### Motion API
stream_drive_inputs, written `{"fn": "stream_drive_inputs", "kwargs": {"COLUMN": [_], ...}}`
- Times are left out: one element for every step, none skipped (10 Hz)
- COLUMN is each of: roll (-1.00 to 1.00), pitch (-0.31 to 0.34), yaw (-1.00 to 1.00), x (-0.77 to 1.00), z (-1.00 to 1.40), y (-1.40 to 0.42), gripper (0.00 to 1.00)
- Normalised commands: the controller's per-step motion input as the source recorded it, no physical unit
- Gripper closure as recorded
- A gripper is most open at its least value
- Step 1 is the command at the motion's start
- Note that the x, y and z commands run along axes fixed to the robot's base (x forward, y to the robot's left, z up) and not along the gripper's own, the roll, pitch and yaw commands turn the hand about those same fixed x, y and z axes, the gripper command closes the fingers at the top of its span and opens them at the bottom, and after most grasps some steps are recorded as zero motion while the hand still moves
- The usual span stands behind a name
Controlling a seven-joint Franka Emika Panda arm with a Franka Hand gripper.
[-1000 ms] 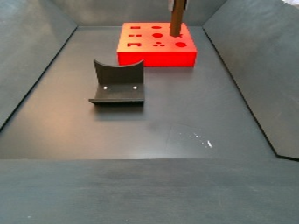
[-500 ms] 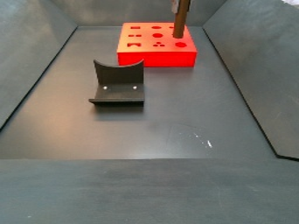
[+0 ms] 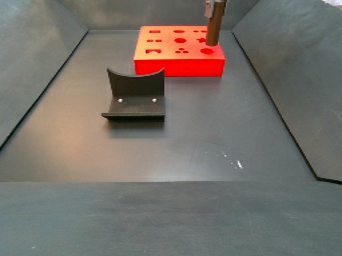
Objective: Insert the hexagon object.
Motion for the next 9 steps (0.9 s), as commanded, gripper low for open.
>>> {"fn": "stream_drive_inputs", "kwargs": {"roll": [0.17, 0.15, 0.15, 0.12, 0.08, 0.03, 0.02, 0.05, 0.11], "pitch": [0.0, 0.0, 0.0, 0.0, 0.0, -0.01, -0.01, -0.004, 0.0], "yaw": [0.33, 0.25, 0.24, 0.25, 0.31, 0.25, 0.26, 0.27, 0.2], "x": [0.19, 0.09, 0.0, 0.01, 0.29, 0.38, 0.34, 0.27, 0.09], "z": [-0.09, -0.11, -0.19, -0.18, -0.09, -0.07, -0.06, -0.1, -0.21], "y": [-0.02, 0.0, 0.0, 0.0, -0.02, -0.05, 0.0, 0.0, 0.0], "gripper": [1.0, 1.0, 1.0, 1.0, 1.0, 1.0, 1.0, 1.0, 1.0]}}
